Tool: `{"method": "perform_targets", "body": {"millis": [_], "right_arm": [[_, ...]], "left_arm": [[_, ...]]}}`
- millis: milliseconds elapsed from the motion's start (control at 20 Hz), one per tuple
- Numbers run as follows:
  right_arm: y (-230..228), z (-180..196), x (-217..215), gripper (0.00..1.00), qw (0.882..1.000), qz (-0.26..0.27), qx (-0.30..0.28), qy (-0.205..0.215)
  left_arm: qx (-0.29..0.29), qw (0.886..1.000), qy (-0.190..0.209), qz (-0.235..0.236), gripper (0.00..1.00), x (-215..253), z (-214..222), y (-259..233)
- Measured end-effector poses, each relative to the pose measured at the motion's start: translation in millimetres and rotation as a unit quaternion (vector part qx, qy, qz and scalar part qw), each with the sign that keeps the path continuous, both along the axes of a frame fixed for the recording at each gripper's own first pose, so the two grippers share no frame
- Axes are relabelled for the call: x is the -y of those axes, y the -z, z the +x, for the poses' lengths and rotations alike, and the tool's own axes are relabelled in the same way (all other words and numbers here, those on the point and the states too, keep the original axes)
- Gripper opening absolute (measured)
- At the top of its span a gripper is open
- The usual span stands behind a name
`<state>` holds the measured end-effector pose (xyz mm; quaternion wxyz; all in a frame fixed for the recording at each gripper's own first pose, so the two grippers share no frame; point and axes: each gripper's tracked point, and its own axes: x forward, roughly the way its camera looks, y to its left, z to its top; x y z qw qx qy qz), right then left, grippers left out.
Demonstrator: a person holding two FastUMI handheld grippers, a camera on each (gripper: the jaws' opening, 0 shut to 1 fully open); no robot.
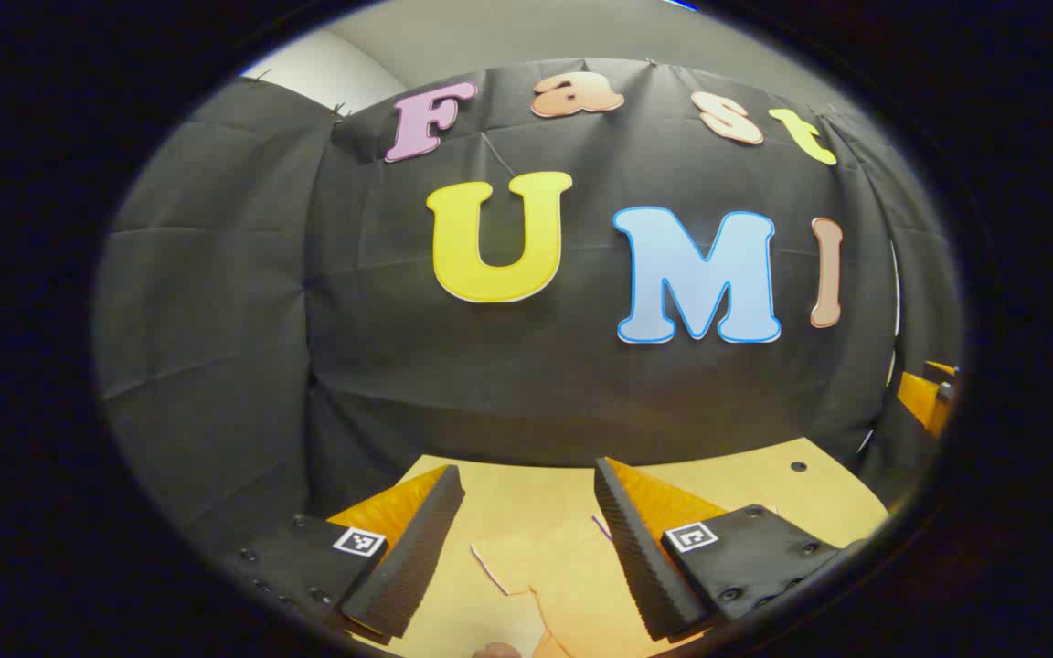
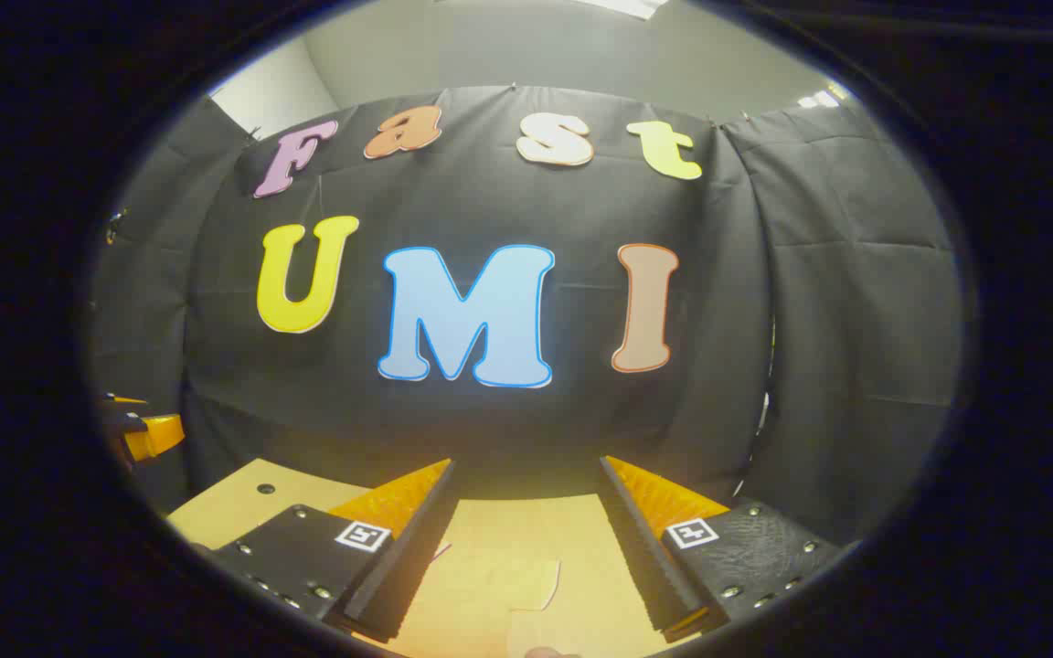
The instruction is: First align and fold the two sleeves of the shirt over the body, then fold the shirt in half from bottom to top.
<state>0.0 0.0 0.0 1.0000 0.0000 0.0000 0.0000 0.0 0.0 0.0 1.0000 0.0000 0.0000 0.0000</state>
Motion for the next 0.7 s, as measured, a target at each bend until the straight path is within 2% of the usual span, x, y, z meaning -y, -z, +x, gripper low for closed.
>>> {"method": "perform_targets", "body": {"millis": [700], "right_arm": [[18.6, 28.1, -3.9, 0.94, 0.999, -0.005, -0.027, -0.028]], "left_arm": [[-0.008, 1.000, -0.006, 0.004, 0.94, 11.1, 11.2, 2.8]]}}
